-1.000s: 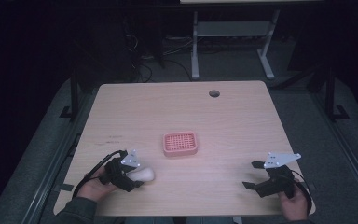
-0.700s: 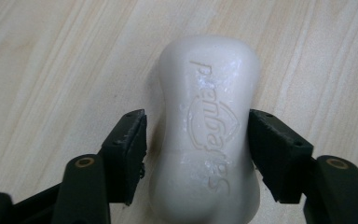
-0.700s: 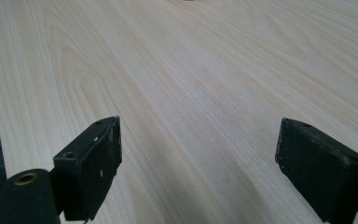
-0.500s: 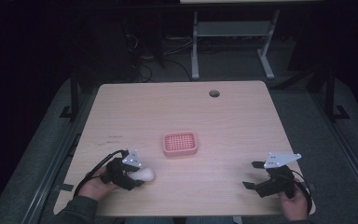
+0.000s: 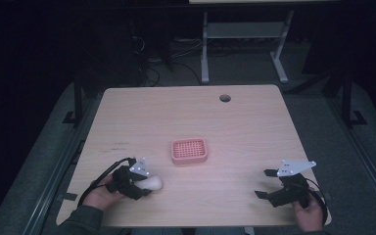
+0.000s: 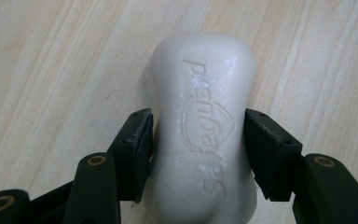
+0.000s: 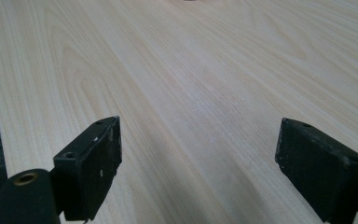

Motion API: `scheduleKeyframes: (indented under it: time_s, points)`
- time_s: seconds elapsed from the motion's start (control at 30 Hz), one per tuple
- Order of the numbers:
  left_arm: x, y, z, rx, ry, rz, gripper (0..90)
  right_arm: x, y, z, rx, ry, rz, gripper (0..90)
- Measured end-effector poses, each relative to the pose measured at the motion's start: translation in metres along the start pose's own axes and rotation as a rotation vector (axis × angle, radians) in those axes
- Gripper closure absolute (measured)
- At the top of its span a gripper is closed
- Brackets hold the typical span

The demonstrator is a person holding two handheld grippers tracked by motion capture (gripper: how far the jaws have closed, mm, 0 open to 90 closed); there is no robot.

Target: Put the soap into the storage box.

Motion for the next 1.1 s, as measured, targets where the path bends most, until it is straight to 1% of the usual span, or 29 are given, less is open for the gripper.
scheduleKeyframes:
  time_s: [0.2, 0.27, 0.37, 0.4, 0.53, 0.67, 0.77, 0.83, 0.87, 0.93, 1.1]
  points:
    - [0.001, 0.001, 0.003, 0.003, -0.007, 0.002, 43.6, 0.0, 0.0, 0.0, 0.0, 0.0, -0.003, 14.2]
    - [0.003, 0.001, 0.003, 0.001, -0.013, 0.011, 44.6, 0.0, 0.0, 0.0, 0.0, 0.0, -0.002, 14.2]
    - [0.004, 0.003, 0.004, -0.005, -0.007, 0.01, 47.8, 0.0, 0.0, -0.001, -0.002, 0.002, -0.003, 14.2]
    - [0.005, 0.002, 0.004, 0.003, -0.009, 0.023, 48.4, 0.0, 0.0, -0.001, -0.002, 0.003, -0.002, 14.1]
    - [0.005, 0.004, 0.004, 0.002, -0.01, 0.009, 48.9, 0.0, 0.0, -0.001, -0.002, 0.004, -0.006, 14.1]
    - [0.005, 0.004, 0.003, 0.007, -0.022, 0.023, 49.2, 0.0, 0.0, -0.001, -0.002, 0.004, -0.006, 14.2]
    - [0.007, 0.005, -0.001, 0.008, -0.004, 0.016, 49.3, 0.0, 0.0, -0.001, -0.002, 0.005, -0.005, 14.2]
    - [0.008, 0.004, -0.004, 0.008, 0.016, 0.018, 49.3, 0.0, 0.0, -0.001, -0.002, 0.005, -0.004, 14.1]
    - [0.008, 0.005, -0.006, 0.006, 0.018, 0.012, 49.3, 0.0, 0.0, -0.001, -0.001, 0.005, -0.004, 14.1]
    - [0.009, 0.005, -0.007, 0.008, 0.021, 0.016, 49.4, 0.0, 0.0, -0.001, -0.002, 0.004, -0.007, 14.1]
    - [0.009, 0.006, -0.006, 0.016, 0.008, 0.017, 49.3, 0.0, 0.0, -0.002, -0.005, 0.003, -0.003, 14.2]
Point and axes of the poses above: each handheld gripper's, and its own axes: z roughly forward along the jaws, x roughly out of its top, y roughly to its right, the point moved 5 cm from there along z, roughly forward along the jaws, and after that the axes turned 13 degrees about -z, right-handed, at the moved point
